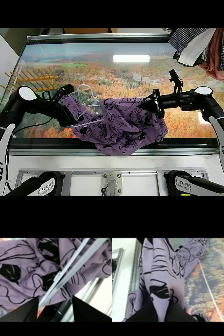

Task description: Fold the clothes and pants, and hang the long-sleeved shirts on hangers.

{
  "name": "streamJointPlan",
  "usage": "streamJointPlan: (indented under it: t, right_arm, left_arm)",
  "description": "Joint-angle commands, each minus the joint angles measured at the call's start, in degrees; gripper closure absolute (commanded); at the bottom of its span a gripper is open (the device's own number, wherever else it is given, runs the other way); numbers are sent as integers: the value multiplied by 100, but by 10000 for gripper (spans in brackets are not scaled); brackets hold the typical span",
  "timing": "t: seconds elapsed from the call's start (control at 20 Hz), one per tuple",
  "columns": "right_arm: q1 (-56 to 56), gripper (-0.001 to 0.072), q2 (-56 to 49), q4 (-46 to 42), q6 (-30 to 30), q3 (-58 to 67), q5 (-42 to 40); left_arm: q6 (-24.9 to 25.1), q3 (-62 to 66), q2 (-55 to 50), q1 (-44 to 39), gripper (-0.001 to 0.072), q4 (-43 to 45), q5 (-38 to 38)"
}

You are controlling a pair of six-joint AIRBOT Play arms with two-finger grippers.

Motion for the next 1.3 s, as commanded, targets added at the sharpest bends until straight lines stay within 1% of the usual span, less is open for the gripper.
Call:
streamJointPlan:
  t: [0.0, 0.05, 0.15, 0.25, 0.35, 0.4, 0.45, 0.6, 0.7, 0.75, 0.8, 0.85, 0.95, 1.05, 1.15, 1.25]
  right_arm:
    - [0, 691, 4, 28, 4, 2, 31]
    - [0, 691, 4, 50, 50, 2, 31]
    - [0, 691, 4, 179, 101, 2, 31]
    - [0, 691, 52, 505, 149, 4, 28]
    - [-13, 691, 190, 841, 157, 26, -46]
    - [-42, 691, 306, 1032, 262, 31, -162]
    - [-79, 691, 428, 1174, 350, 37, -291]
    - [-210, 691, 857, 1287, 481, 37, -686]
    - [-216, 690, 1102, 1287, 481, 37, -841]
    - [-216, 691, 1193, 1287, 483, 37, -855]
    - [-214, 690, 1270, 1285, 546, 37, -857]
    - [-214, 691, 1311, 1285, 634, 37, -852]
    - [-214, 691, 1342, 1283, 695, 37, -855]
    - [-205, 690, 1340, 1281, 695, 37, -855]
    - [-203, 690, 1342, 1281, 695, 37, -852]
    - [-201, 690, 1342, 1281, 695, 37, -850]
  left_arm:
    - [-177, 0, 267, 234, 301, -9, 136]
    - [-190, 0, 369, 310, 301, -7, 177]
    - [-529, 0, 612, 549, 301, -7, 439]
    - [-903, 0, 922, 824, 302, -7, 660]
    - [-1193, 0, 1292, 1084, 302, -2, 734]
    - [-1362, 0, 1456, 1165, 302, 9, 737]
    - [-1639, -2, 1606, 1217, 303, 52, 739]
    - [-2798, -278, 2079, 1147, 303, 48, 922]
    - [-3187, -726, 2339, 800, 299, 28, 1054]
    - [-3379, -1003, 2459, 505, 177, -22, 1174]
    - [-3668, -1231, 2538, 168, 38, -15, 1401]
    - [-3991, -1432, 2586, -212, 17, -13, 1794]
    - [-4798, -1613, 2562, -911, 19, 2, 2712]
    - [-5519, -1534, 2330, -1537, 20, 4, 3316]
    - [-6046, -1349, 1941, -2037, 20, 48, 3480]
    - [-6575, -1091, 1482, -2354, 20, 42, 3458]
